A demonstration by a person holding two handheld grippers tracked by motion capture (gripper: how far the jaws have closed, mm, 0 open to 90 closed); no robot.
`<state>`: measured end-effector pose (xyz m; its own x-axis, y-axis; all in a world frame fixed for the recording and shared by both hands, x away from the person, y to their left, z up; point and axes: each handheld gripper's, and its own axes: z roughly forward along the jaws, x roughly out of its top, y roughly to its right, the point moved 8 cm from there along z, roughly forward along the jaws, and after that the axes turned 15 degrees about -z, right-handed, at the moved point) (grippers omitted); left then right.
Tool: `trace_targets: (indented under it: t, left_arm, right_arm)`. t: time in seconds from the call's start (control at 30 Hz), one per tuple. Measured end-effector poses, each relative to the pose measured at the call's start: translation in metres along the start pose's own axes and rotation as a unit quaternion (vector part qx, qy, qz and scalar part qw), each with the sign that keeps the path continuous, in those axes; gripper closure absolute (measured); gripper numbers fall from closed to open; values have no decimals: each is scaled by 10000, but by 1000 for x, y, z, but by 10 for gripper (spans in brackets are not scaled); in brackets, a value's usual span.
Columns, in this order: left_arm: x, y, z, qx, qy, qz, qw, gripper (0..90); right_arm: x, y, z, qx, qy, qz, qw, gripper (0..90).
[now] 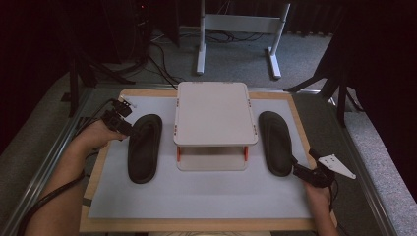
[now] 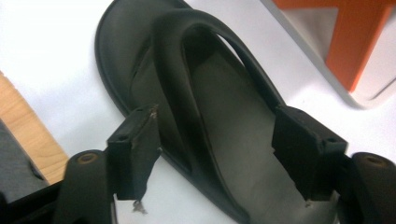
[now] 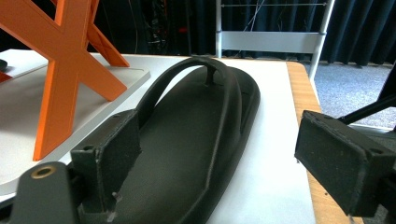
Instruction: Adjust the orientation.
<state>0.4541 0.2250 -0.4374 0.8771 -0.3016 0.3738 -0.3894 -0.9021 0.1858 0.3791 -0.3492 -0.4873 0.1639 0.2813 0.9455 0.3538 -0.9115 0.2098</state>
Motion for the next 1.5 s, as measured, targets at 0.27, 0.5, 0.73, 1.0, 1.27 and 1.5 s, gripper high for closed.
trace_targets:
  t: [0.27, 0.5, 0.73, 1.0, 1.27, 1.5]
  left_arm:
    - [7, -7, 19, 109, -313, -366, 9988, 342]
    - [6, -10, 36, 242, -512, -461, 9973, 392]
    - [4, -17, 45, 228, -602, -645, 9958, 499]
    - [2, -17, 55, 264, -702, -668, 9949, 656]
    - [4, -16, 54, 322, -645, -1104, 9913, 708]
    - [6, -15, 45, 516, -622, -1163, 9899, 721]
  right_arm:
    - [0, -1, 0, 27, -9, -8, 10000, 136]
    - [0, -1, 0, 43, -13, -15, 10000, 136]
    - [0, -1, 1, 49, -19, -13, 10000, 136]
    - [-1, -1, 1, 36, -40, -23, 10000, 136]
    - [-1, -1, 2, 29, -59, -40, 10000, 136]
    - [-1, -2, 1, 30, -62, -43, 10000, 136]
